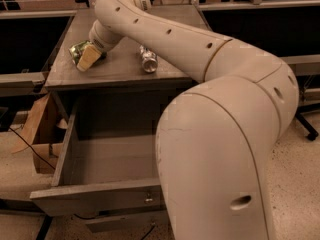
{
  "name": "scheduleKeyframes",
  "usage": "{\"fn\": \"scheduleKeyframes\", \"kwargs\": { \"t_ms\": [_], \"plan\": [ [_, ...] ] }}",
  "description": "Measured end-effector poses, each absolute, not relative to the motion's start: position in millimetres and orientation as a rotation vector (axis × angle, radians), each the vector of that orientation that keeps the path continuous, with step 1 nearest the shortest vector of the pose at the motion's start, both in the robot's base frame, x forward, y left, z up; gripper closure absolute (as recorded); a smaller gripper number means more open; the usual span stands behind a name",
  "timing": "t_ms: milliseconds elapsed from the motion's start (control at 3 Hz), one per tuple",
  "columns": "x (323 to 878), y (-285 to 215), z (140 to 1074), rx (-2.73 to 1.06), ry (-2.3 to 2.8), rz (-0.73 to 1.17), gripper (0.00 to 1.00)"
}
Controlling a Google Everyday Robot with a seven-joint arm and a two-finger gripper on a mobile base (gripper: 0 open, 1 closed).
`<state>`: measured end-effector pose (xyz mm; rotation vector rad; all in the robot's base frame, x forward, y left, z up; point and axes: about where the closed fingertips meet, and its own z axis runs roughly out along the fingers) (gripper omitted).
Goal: Place green can into top drawer
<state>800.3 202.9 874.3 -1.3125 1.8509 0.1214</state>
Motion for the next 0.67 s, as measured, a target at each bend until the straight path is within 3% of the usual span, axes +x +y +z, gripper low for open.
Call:
{"fn": "scheduleKeyframes", "kwargs": {
  "t_ms": [667],
  "plan": [
    [823.8, 203.9, 862.7, -1.257, 1.827, 0.166, 0.00]
  ]
}}
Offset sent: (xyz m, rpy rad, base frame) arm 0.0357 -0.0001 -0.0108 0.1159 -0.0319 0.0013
